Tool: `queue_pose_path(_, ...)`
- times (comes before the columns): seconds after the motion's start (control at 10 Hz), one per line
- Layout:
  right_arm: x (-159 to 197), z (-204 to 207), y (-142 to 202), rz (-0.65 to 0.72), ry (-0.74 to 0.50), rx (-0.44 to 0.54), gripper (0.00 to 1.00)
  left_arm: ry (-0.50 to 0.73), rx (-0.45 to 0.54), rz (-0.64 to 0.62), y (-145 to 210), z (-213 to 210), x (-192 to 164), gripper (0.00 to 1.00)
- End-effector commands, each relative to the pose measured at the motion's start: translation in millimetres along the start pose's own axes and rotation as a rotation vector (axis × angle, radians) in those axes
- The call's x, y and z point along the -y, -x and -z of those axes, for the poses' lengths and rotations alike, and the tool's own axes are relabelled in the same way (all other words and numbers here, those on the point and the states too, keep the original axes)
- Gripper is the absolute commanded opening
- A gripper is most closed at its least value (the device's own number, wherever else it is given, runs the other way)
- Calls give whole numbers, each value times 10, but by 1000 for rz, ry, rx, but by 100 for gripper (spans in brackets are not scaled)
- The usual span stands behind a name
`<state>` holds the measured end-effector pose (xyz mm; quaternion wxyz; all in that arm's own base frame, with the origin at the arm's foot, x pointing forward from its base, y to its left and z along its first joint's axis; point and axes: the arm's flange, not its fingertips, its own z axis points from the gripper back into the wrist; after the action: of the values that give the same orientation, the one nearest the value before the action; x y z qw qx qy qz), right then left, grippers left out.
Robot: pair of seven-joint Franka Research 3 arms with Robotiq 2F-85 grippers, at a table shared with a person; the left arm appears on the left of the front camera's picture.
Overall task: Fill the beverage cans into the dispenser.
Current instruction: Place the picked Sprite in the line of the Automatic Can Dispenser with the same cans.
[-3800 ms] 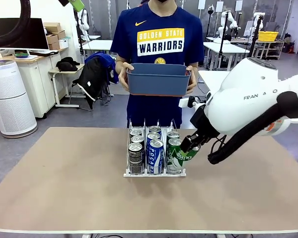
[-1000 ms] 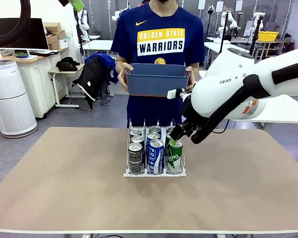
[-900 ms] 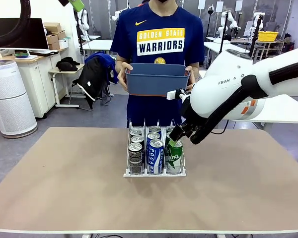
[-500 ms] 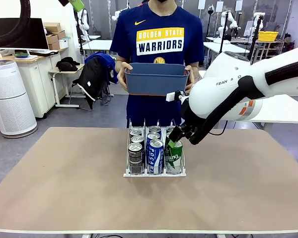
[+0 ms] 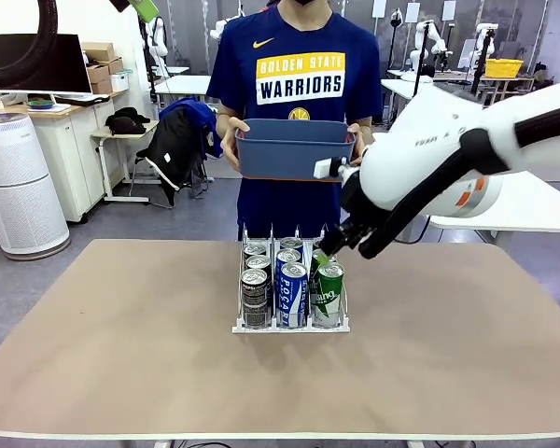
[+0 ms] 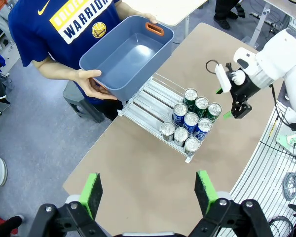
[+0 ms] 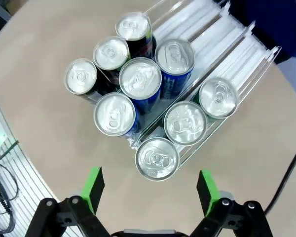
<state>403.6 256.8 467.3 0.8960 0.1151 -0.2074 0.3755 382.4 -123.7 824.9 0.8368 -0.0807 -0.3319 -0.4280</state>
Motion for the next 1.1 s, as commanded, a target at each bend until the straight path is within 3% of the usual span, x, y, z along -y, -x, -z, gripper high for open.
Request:
queue_pose_path(0.0,127,-451,40,-46,-51,103,100,-1,0,-1,22,-13,3,100)
queue_pose_path(0.6,502,-1718,-335,-89,-91,175,100,-1,0,-1,22,-13,3,100)
queue_pose_path(1.0,519,-2625,-610,-113,-92,111,100,-1,0,-1,22,-13,3,100)
